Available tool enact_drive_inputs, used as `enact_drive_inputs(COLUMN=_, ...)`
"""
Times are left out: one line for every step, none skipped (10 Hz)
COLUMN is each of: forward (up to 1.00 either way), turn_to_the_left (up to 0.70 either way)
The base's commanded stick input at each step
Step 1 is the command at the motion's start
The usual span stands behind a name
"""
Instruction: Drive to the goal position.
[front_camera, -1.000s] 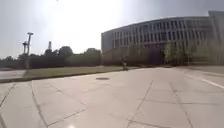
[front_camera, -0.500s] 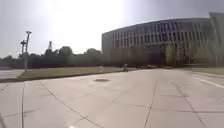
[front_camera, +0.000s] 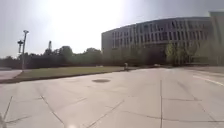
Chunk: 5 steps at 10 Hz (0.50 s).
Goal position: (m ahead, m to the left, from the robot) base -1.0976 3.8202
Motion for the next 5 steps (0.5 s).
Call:
enact_drive_inputs(forward=0.70, turn_to_the_left=-0.31)
enact_drive_inputs(forward=0.70, turn_to_the_left=-0.31)
enact_drive_inputs(forward=0.70, turn_to_the_left=-0.31)
enact_drive_inputs(forward=0.70, turn_to_the_left=-0.31)
enact_drive_inputs(forward=0.70, turn_to_the_left=-0.31)
